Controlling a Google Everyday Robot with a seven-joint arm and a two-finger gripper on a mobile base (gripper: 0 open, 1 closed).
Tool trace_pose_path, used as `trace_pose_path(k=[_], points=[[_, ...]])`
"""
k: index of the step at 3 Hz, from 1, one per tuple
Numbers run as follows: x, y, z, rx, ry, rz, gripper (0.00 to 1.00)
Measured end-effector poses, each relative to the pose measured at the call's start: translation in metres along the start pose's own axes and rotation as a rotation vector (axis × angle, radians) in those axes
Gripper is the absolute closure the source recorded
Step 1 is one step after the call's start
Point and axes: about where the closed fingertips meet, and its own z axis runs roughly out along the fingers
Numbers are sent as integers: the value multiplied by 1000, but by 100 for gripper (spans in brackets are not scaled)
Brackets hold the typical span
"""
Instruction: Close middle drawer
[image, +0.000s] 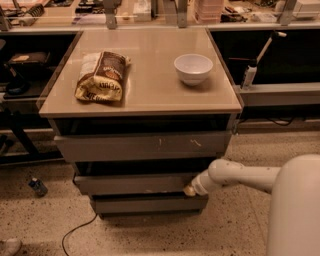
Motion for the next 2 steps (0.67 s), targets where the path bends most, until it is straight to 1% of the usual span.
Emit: trace_pose_path(k=[1, 2], points=[[1, 0, 0, 1, -1, -1, 100], [-11, -7, 1, 10, -10, -15, 100]])
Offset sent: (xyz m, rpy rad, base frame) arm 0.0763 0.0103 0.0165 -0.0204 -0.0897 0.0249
